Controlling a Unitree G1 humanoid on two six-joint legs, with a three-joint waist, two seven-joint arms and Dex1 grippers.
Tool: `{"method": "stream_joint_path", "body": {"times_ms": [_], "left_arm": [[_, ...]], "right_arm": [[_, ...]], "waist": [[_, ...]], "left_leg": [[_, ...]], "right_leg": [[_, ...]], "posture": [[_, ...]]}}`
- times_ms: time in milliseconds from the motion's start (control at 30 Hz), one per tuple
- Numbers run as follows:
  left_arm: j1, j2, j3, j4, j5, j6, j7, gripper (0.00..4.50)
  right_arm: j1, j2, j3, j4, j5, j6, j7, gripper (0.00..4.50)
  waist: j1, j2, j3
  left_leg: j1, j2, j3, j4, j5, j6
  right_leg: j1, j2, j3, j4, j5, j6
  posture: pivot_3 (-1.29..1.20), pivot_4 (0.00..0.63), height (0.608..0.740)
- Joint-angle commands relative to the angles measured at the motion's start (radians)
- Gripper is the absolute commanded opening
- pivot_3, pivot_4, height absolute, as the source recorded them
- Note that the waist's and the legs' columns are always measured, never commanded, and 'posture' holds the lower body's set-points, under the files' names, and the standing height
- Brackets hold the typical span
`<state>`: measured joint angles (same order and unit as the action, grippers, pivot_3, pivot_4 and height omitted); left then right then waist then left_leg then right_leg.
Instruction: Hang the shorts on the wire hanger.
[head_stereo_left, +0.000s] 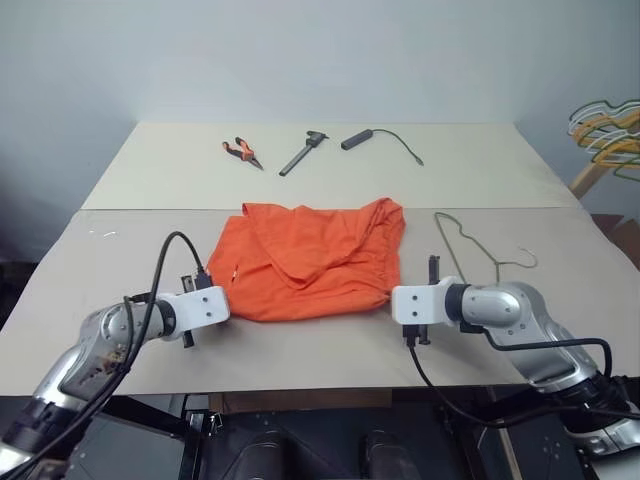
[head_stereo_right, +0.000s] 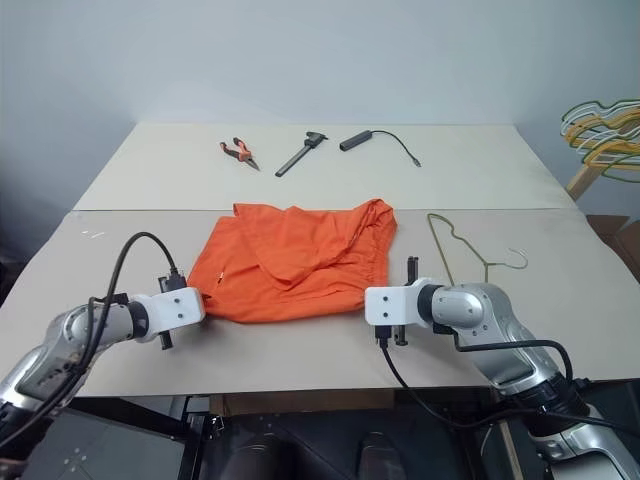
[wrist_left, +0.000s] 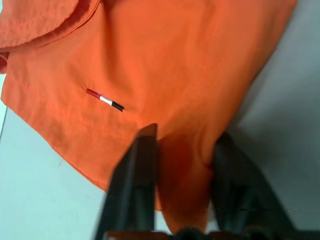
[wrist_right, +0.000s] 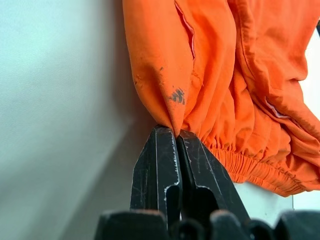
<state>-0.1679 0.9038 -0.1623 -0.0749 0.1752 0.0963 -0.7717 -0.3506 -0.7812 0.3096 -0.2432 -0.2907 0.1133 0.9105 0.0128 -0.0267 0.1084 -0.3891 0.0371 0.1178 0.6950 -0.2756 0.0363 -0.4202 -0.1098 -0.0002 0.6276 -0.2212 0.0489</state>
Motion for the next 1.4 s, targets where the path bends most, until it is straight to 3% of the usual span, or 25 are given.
{"method": "stream_joint_path", "body": {"times_ms": [33,133,200,367,467,633,733,767,900,967,1033,1167,1267,1400], "left_arm": [[-0.041,-0.019,-0.025,0.085,0.045,-0.02,0.006,0.05],[-0.057,-0.021,-0.02,0.102,0.046,-0.039,-0.007,0.02],[-0.06,0.031,-0.009,0.099,0.04,-0.071,-0.06,0.02],[0.033,0.269,0.082,-0.005,-0.216,-0.177,-0.437,0.02],[-0.002,0.25,0.141,-0.055,-0.315,-0.065,-0.425,0.02],[-0.413,-0.01,0.131,0.145,-0.249,0.153,-0.131,0.02],[-0.709,-0.148,0.126,0.402,-0.171,0.128,0.065,0.02],[-0.794,-0.182,0.125,0.492,-0.148,0.099,0.126,0.02],[-1.25,-0.293,0.093,1.023,0.031,-0.197,0.648,0.02],[-1.367,-0.298,0.064,1.155,0.111,-0.341,0.87,0.02],[-1.423,-0.302,0.059,1.228,0.136,-0.43,0.975,0.02],[-1.385,-0.294,0.052,1.267,0.142,-0.581,0.945,0.02],[-1.231,-0.29,0.064,1.205,0.069,-0.657,0.712,0.02],[-0.903,-0.238,0.051,0.9,-0.053,-0.682,0.375,0.02]], "right_arm": [[-0.012,-0.004,-0.041,-0.041,0.019,-0.003,0.002,0.0],[-0.008,-0.006,-0.046,-0.046,0.022,-0.003,0.006,0.0],[0.0,-0.02,-0.058,-0.049,0.038,-0.02,0.018,0.0],[0.028,-0.131,-0.121,-0.025,0.231,-0.263,0.166,0.0],[-0.048,-0.093,-0.168,0.037,0.332,-0.229,0.157,0.0],[-0.408,0.089,-0.168,0.39,0.18,-0.183,-0.119,0.0],[-0.677,0.216,-0.175,0.694,0.1,-0.146,-0.36,0.0],[-0.752,0.246,-0.175,0.794,0.075,-0.159,-0.444,0.0],[-1.121,0.348,-0.239,1.25,0.031,-0.341,-0.981,0.0],[-1.204,0.351,-0.263,1.342,0.024,-0.497,-1.173,0.0],[-1.235,0.343,-0.257,1.394,0.006,-0.596,-1.27,0.0],[-1.175,0.321,-0.198,1.439,-0.044,-0.721,-1.229,0.0],[-1.042,0.284,-0.145,1.441,-0.075,-0.805,-1.085,0.0],[-0.861,0.232,-0.115,1.412,-0.036,-0.927,-0.79,0.0]], "waist": [[-0.001,0.001,-0.001],[-0.003,0.001,-0.001],[-0.004,0.001,-0.001],[-0.026,0.0,0.0],[-0.027,0.0,0.0],[-0.022,-0.001,0.002],[-0.026,-0.002,0.001],[-0.029,-0.002,0.001],[-0.039,-0.002,0.0],[-0.05,-0.002,0.0],[-0.058,-0.002,-0.002],[-0.08,-0.002,-0.01],[-0.098,-0.001,-0.011],[-0.129,0.001,-0.009]], "left_leg": [[0.0,0.0,0.0,0.0,0.0,0.0],[0.0,0.0,0.0,0.0,0.0,0.0],[0.0,0.0,0.0,0.0,0.0,0.0],[-0.002,0.002,0.0,-0.001,-0.001,0.001],[-0.002,0.003,0.001,0.0,-0.002,0.002],[-0.002,0.001,-0.001,0.003,0.004,0.001],[-0.003,0.001,-0.004,0.002,0.01,-0.001],[-0.004,0.0,-0.004,0.002,0.011,-0.003],[-0.017,0.0,-0.007,-0.003,0.018,-0.013],[-0.028,-0.001,-0.007,-0.005,0.019,-0.014],[-0.029,-0.005,-0.006,-0.017,0.019,-0.015],[-0.025,-0.005,-0.004,-0.034,0.018,-0.017],[-0.024,-0.005,-0.004,-0.033,0.018,-0.017],[-0.018,-0.005,-0.002,-0.027,0.02,-0.014]], "right_leg": [[0.0,0.0,0.0,0.0,0.0,0.0],[0.0,0.0,0.0,0.0,0.0,0.0],[-0.001,0.0,0.0,0.001,0.0,0.0],[-0.003,0.0,0.0,-0.001,-0.001,-0.001],[-0.002,0.0,0.0,-0.002,-0.001,0.0],[0.0,0.002,-0.001,0.0,0.002,0.001],[0.001,0.002,-0.005,0.0,0.007,-0.001],[0.0,0.002,-0.004,0.001,0.008,-0.001],[-0.01,0.001,-0.009,-0.002,0.012,-0.002],[-0.022,0.0,-0.01,-0.003,0.012,-0.002],[-0.03,-0.005,-0.016,-0.003,0.012,-0.002],[-0.034,-0.013,-0.046,-0.004,0.012,-0.002],[-0.031,-0.017,-0.058,-0.007,0.012,-0.001],[-0.016,-0.02,-0.065,-0.017,0.013,-0.006]], "posture": [[0.01,0.088,0.74],[0.01,0.091,0.74],[0.0,0.095,0.74],[0.01,0.095,0.74],[0.02,0.095,0.74],[0.02,0.082,0.74],[0.01,0.074,0.74],[0.01,0.071,0.74],[0.0,0.051,0.74],[0.0,0.047,0.74],[-0.01,0.042,0.74],[-0.01,0.045,0.74],[-0.01,0.051,0.74],[-0.01,0.068,0.74]]}}
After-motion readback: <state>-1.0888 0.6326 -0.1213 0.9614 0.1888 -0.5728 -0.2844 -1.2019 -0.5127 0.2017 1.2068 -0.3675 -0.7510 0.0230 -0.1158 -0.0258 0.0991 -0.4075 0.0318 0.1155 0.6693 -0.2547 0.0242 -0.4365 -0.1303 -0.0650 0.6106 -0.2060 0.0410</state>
